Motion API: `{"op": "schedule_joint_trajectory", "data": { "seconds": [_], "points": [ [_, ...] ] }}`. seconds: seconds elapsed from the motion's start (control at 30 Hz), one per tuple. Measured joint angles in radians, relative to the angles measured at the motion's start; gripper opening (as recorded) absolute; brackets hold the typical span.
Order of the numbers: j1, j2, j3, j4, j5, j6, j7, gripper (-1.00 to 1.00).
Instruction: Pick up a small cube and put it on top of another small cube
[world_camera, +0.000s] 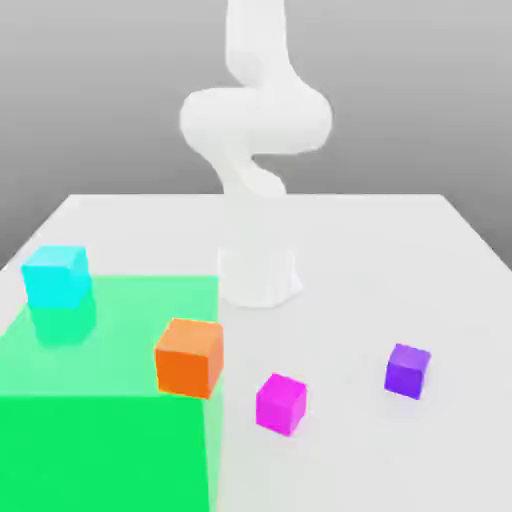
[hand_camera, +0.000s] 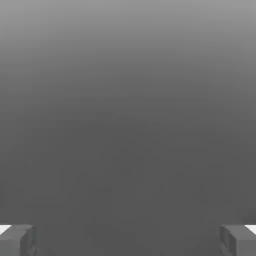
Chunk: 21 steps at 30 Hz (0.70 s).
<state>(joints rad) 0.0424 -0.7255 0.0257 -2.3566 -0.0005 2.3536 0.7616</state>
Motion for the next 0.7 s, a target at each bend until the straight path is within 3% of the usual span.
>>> {"op": "schedule_joint_trajectory", "data": {
  "seconds": [0.6, 0.7],
  "points": [
    [0.36, 0.674, 0.242, -0.467, 0.005, 0.467, -0.342, 0.0],
    [0.373, 0.785, 0.232, -0.483, -0.066, 0.55, -0.311, 0.0]
  ]
}}
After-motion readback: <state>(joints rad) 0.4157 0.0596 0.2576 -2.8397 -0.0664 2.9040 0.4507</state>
